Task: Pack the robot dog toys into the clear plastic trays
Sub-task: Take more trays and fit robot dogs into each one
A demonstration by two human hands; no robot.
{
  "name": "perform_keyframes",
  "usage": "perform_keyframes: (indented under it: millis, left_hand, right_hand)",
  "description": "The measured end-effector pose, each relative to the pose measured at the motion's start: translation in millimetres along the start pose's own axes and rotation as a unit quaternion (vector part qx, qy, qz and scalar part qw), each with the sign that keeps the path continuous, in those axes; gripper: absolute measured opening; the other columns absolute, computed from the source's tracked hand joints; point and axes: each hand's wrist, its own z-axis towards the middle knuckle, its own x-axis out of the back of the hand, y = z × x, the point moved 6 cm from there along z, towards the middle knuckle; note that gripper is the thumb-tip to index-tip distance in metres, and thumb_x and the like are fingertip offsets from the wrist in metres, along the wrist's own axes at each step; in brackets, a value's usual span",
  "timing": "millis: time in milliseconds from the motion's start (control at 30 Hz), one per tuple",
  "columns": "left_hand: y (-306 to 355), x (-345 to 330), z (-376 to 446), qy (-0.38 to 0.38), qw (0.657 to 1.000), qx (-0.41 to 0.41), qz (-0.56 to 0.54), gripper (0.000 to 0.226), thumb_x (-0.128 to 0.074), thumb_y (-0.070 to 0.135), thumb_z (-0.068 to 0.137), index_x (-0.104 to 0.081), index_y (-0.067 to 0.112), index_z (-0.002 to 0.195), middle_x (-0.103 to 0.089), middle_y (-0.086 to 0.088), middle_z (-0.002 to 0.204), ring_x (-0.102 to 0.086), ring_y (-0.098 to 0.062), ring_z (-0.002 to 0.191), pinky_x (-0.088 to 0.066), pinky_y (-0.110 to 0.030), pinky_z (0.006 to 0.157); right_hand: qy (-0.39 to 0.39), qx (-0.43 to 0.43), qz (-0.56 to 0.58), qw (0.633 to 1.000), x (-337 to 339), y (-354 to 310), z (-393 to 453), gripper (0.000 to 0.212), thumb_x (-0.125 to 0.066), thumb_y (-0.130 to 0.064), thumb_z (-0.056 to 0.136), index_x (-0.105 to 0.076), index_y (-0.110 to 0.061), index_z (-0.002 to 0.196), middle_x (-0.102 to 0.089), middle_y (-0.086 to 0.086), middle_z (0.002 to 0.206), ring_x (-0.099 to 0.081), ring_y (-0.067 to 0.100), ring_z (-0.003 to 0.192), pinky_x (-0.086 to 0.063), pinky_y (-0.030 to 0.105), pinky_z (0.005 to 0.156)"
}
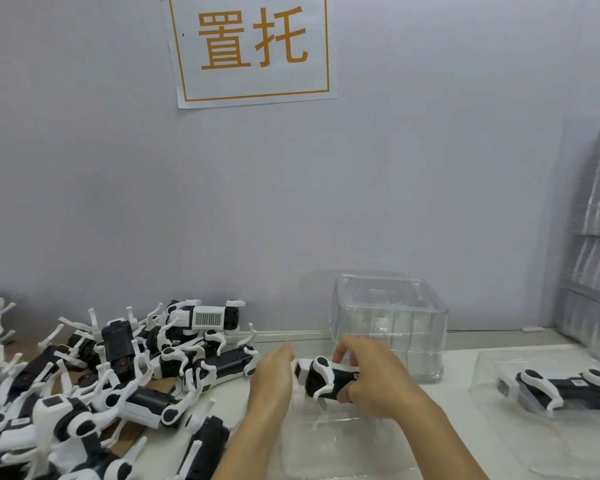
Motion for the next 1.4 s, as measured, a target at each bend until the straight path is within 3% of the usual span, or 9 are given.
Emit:
perform_keyframes:
  millis: [100, 233, 367, 700, 833, 933, 1167, 1333, 1400]
  left_hand:
    - [-1.4, -8.6, -2.3, -0.034, 0.999, -0.012, 0.009, 0.014, -0.051, 0.026, 0.098, -0.062, 0.020, 0.104, -0.061, 0.008, 0.097, -0.054, -0.004, 0.089, -0.040, -0.025, 0.071]
    - [-2.9, -9.2, -2.0, -0.030, 0.999, -0.008, 0.013, 0.012, -0.051, 0.025, 0.100, -0.060, 0.022, 0.107, -0.059, 0.010, 0.095, -0.051, 0.000, 0.085, -0.040, -0.026, 0.070]
    - [-2.7, -6.7, -2.2, -0.025, 1.000, -0.004, 0.015, 0.014, -0.050, 0.024, 0.099, -0.059, 0.021, 0.110, -0.058, 0.010, 0.094, -0.051, -0.001, 0.084, -0.040, -0.026, 0.068]
    - [-2.0, -5.5, -3.0, -0.021, 0.999, -0.003, 0.033, 0.015, -0.050, 0.023, 0.100, -0.057, 0.022, 0.113, -0.059, 0.005, 0.098, -0.053, -0.004, 0.084, -0.038, -0.020, 0.062]
    - [-7.0, -5.0, -4.2, -0.022, 0.999, -0.006, 0.042, 0.026, -0.046, 0.002, 0.093, -0.056, 0.020, 0.109, -0.057, -0.002, 0.086, -0.053, -0.015, 0.070, -0.041, -0.025, 0.062]
    - [-9.8, -4.1, -3.8, -0.026, 0.999, 0.001, 0.032, 0.030, -0.045, -0.002, 0.090, -0.057, 0.020, 0.106, -0.057, -0.005, 0.085, -0.052, -0.017, 0.065, -0.040, -0.026, 0.059]
    - [-10.9, -3.9, -0.4, -0.047, 0.998, 0.014, 0.025, 0.032, -0.051, -0.002, 0.086, -0.057, 0.022, 0.107, -0.060, -0.005, 0.094, -0.056, -0.014, 0.073, -0.040, -0.024, 0.060]
    - [-11.9, -2.6, 0.6, -0.031, 0.999, 0.006, 0.038, 0.037, -0.050, -0.006, 0.084, -0.058, 0.022, 0.108, -0.056, -0.003, 0.085, -0.052, -0.014, 0.066, -0.039, -0.023, 0.057]
    - [-8.8, -2.3, -1.6, -0.034, 0.998, -0.013, 0.051, 0.041, -0.051, -0.006, 0.083, -0.057, 0.026, 0.109, -0.057, -0.003, 0.093, -0.055, -0.014, 0.072, -0.041, -0.024, 0.060]
  right_hand:
    - [0.006, 0.002, 0.003, 1.000, -0.3, -0.2, 0.6, 0.044, -0.082, -0.020, 0.069, -0.054, -0.038, 0.097, -0.049, -0.015, 0.095, -0.051, 0.013, 0.096, -0.045, 0.027, 0.077]
    - [0.013, 0.014, 0.001, 1.000, -1.6, -0.7, 0.0, 0.041, -0.082, -0.022, 0.069, -0.055, -0.038, 0.097, -0.049, -0.015, 0.095, -0.050, 0.013, 0.097, -0.045, 0.028, 0.079]
    - [0.017, 0.022, 0.002, 1.000, -5.0, -3.4, -1.3, 0.041, -0.081, -0.025, 0.071, -0.058, -0.036, 0.104, -0.050, -0.013, 0.101, -0.048, 0.013, 0.100, -0.045, 0.030, 0.088]
    - [0.006, 0.026, -0.011, 1.000, -6.3, -6.1, -3.3, 0.040, -0.080, -0.024, 0.074, -0.059, -0.034, 0.107, -0.045, -0.016, 0.098, -0.044, 0.012, 0.101, -0.041, 0.028, 0.088]
    - [-0.019, 0.020, -0.020, 0.999, -10.6, -5.6, -3.2, 0.038, -0.080, -0.023, 0.081, -0.062, -0.032, 0.113, -0.044, -0.012, 0.107, -0.045, 0.013, 0.111, -0.044, 0.027, 0.095]
    - [-0.024, 0.016, -0.019, 0.999, -11.1, -5.6, -2.7, 0.037, -0.079, -0.022, 0.082, -0.063, -0.030, 0.114, -0.046, -0.010, 0.111, -0.046, 0.013, 0.111, -0.045, 0.025, 0.094]
    - [-0.025, 0.007, -0.015, 1.000, -10.4, -3.2, -2.4, 0.037, -0.080, -0.023, 0.081, -0.064, -0.031, 0.113, -0.049, -0.006, 0.117, -0.049, 0.013, 0.107, -0.045, 0.023, 0.089]
    - [-0.023, 0.010, -0.027, 0.999, -11.9, -4.1, -2.0, 0.037, -0.080, -0.025, 0.081, -0.066, -0.032, 0.115, -0.050, -0.005, 0.122, -0.051, 0.014, 0.110, -0.046, 0.025, 0.091]
    - [-0.023, 0.010, -0.027, 0.999, -12.1, -3.9, -1.7, 0.037, -0.080, -0.026, 0.081, -0.066, -0.032, 0.115, -0.050, -0.005, 0.121, -0.050, 0.014, 0.110, -0.046, 0.025, 0.092]
